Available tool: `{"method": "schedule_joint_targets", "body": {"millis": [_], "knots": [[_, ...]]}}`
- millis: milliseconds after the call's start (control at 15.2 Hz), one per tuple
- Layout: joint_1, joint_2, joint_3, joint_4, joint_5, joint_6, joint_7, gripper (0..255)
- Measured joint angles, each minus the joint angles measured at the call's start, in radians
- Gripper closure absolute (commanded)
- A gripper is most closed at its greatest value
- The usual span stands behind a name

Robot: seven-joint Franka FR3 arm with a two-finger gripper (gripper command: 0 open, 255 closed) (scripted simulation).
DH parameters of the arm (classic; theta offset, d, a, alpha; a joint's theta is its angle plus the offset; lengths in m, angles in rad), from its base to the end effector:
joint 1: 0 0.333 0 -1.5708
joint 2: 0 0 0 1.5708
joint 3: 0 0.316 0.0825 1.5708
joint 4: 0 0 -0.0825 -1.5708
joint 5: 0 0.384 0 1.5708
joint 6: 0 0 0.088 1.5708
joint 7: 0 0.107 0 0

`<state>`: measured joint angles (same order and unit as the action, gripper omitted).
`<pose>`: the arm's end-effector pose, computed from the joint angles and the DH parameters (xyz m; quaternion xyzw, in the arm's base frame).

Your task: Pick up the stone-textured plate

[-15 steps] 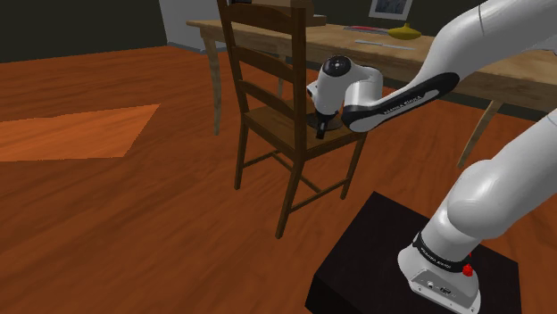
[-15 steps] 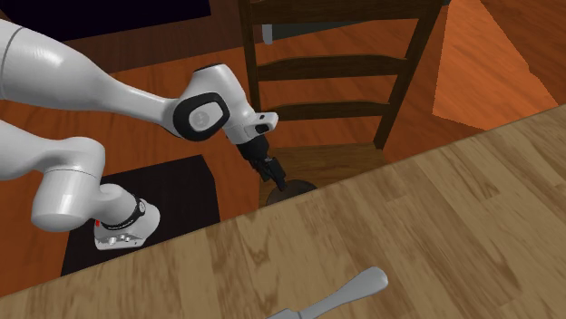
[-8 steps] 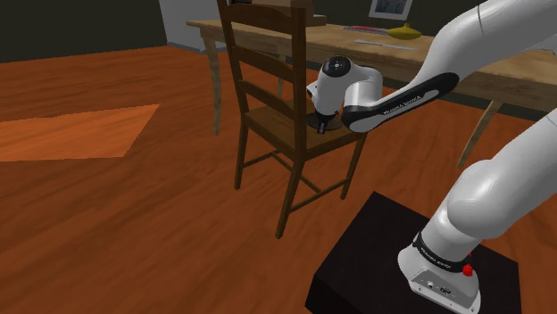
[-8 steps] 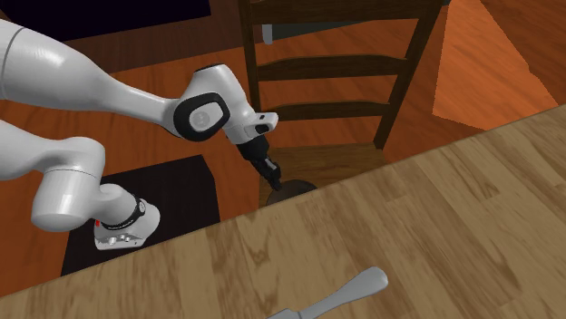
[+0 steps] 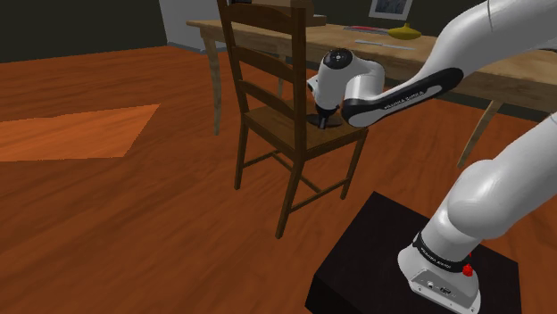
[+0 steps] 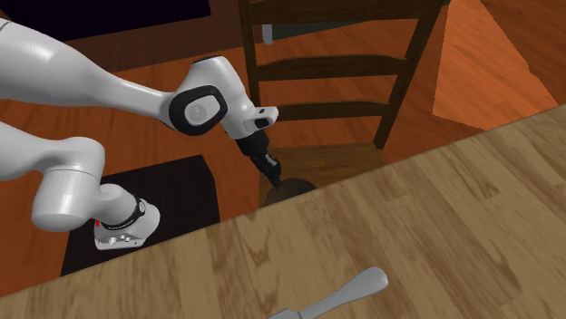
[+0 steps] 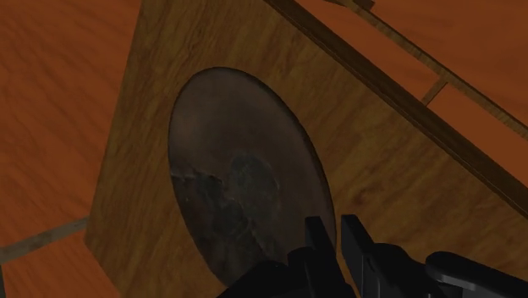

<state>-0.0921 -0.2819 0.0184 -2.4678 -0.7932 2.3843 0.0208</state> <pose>0.4598 -0.0407 0.4201 0.9281 0.2094 0.0828 0.2965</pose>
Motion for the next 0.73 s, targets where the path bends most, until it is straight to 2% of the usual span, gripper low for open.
{"method": "schedule_joint_targets", "body": {"millis": [726], "knots": [[0.026,-0.068,-0.006,0.071,0.087,-0.114,-0.113,255]]}}
